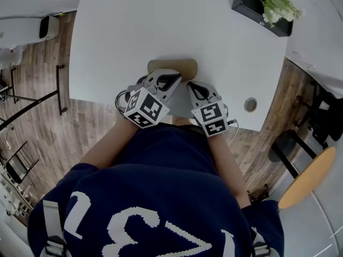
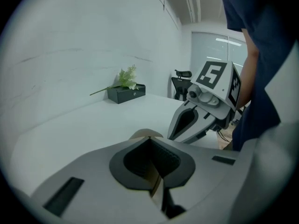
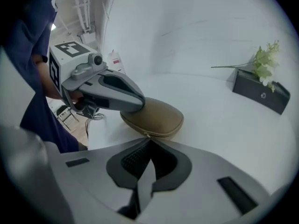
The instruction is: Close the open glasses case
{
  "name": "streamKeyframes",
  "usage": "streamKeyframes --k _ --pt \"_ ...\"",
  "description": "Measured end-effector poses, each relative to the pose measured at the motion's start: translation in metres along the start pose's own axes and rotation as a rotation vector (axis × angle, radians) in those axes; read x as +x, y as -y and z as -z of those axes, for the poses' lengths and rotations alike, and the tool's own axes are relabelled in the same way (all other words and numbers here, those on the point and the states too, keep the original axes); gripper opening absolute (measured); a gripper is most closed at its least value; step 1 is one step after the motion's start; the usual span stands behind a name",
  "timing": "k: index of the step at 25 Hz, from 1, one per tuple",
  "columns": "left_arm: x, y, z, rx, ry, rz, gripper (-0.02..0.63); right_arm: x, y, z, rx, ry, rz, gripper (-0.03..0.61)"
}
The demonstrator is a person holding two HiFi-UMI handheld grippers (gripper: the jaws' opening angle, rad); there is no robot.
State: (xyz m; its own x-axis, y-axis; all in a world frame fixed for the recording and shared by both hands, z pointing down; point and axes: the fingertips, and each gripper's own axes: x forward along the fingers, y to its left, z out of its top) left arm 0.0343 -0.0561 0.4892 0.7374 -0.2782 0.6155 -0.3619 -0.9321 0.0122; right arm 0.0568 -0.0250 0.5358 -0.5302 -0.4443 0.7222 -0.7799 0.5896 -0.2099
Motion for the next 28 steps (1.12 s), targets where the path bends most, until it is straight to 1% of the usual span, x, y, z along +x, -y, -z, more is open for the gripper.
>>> streamKeyframes --k 3,4,6,8,10,11,12,13,14,15,17,18,20,22,23,25,28 --pt "-0.001 0.001 0.001 0.012 0.015 0.004 0.012 -0.016 0.048 0.006 0.058 0.014 0.099 0.020" --pt "-0.001 0.000 0.001 0.010 0.017 0.008 0.012 -0.021 0.064 0.006 0.061 0.010 0.104 0.020" --pt "-0.001 0.000 0.001 0.000 0.019 0.016 0.012 -0.027 0.076 0.005 0.023 -0.029 0.068 0.021" --pt "-0.001 0.000 0.001 -0.009 0.020 0.022 0.012 -0.027 0.065 0.002 0.002 -0.055 0.008 0.021" --pt "0.000 -0.001 0.000 -0.013 0.025 0.022 0.012 -0.018 0.038 0.002 0.034 -0.069 -0.068 0.026" --pt "0.000 -0.001 0.000 -0.014 0.028 0.022 0.012 -0.011 0.024 0.004 0.061 -0.083 -0.105 0.048" --pt "0.000 -0.001 0.000 -0.015 0.031 0.021 0.012 -0.003 0.012 0.007 0.092 -0.097 -0.136 0.117" --pt "0.000 -0.001 0.000 -0.016 0.032 0.021 0.012 0.004 0.001 0.008 0.125 -0.106 -0.160 0.152" --pt "-0.001 -0.001 0.000 -0.017 0.033 0.021 0.012 0.008 -0.008 0.007 0.153 -0.107 -0.175 0.156" --pt "-0.001 -0.001 0.000 -0.018 0.034 0.022 0.012 0.010 -0.015 0.004 0.168 -0.104 -0.182 0.133" --pt "-0.001 -0.001 -0.001 -0.021 0.036 0.023 0.012 0.008 -0.025 0.000 0.160 -0.102 -0.177 0.065" --pt "-0.001 -0.001 -0.001 -0.021 0.036 0.023 0.012 0.008 -0.026 -0.001 0.151 -0.106 -0.162 0.064" --pt "0.000 -0.002 -0.001 -0.022 0.036 0.023 0.012 0.010 -0.019 -0.001 0.163 -0.108 -0.129 0.070" --pt "0.000 -0.001 -0.001 -0.023 0.037 0.025 0.012 0.011 -0.013 0.002 0.223 -0.112 -0.133 0.087" --pt "-0.001 -0.001 -0.001 -0.024 0.038 0.026 0.012 0.011 -0.012 0.003 0.257 -0.114 -0.145 0.090" --pt "-0.001 -0.001 -0.001 -0.024 0.038 0.028 0.012 0.009 -0.013 0.002 0.336 -0.108 -0.175 0.117" --pt "-0.001 0.000 -0.001 -0.022 0.039 0.028 0.012 0.009 -0.016 -0.002 0.484 -0.079 -0.212 0.148"
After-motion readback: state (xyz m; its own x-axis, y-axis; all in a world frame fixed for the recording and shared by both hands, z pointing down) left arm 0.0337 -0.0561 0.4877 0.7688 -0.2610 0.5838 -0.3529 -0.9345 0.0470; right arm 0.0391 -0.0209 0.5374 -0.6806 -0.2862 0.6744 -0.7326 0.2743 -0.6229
